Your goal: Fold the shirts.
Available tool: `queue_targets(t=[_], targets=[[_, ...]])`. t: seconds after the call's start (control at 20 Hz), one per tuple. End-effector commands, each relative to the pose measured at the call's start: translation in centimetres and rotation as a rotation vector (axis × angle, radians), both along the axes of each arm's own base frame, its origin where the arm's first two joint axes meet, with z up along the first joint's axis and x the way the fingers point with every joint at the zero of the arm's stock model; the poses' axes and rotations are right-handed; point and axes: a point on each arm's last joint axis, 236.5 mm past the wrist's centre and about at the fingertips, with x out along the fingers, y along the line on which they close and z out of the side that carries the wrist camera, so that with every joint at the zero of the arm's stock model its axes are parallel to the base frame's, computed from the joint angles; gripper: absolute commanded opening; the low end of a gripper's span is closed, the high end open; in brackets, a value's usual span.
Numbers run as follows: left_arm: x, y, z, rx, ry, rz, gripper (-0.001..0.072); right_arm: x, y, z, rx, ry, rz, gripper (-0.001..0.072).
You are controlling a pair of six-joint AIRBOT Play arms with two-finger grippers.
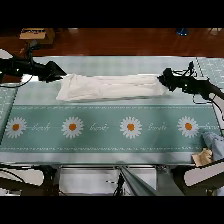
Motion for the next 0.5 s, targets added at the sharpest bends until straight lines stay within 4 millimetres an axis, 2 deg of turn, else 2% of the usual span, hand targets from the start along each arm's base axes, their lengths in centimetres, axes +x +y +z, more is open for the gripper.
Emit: queue_targets(t=[0.0,0.05,0.1,0.2,0.3,0.45], targets=[[0.0,0.0,0.0,0.000,0.001,-0.001,0.0464,-0.3,-0.2,0.4,-0.036,-0.009,0.030,0.0038],[0.0,0.0,0.0,0.000,0.001,-0.001,0.0365,-0.6,-0.2,0.9,-0.059,-0.017,0.053,0.0038],[0.0,0.0,0.0,0.000,0.001,-0.001,0.0224,-0.8,-0.5,1.6,-0.089,-0.030,0.073,0.0037],[-0.1,-0.3,0.1,-0.004,0.001,-0.005,0.0040,-1.4,-0.8,3.6,-0.156,-0.064,0.120,0.0037],[-0.1,-0.8,0.1,-0.010,0.000,-0.012,0.0023,-1.9,-1.5,5.9,-0.233,-0.105,0.153,0.0037],[-0.3,-2.6,0.3,-0.016,-0.002,-0.047,0.0023,-2.6,-2.4,8.5,-0.319,-0.138,0.167,0.0037]])
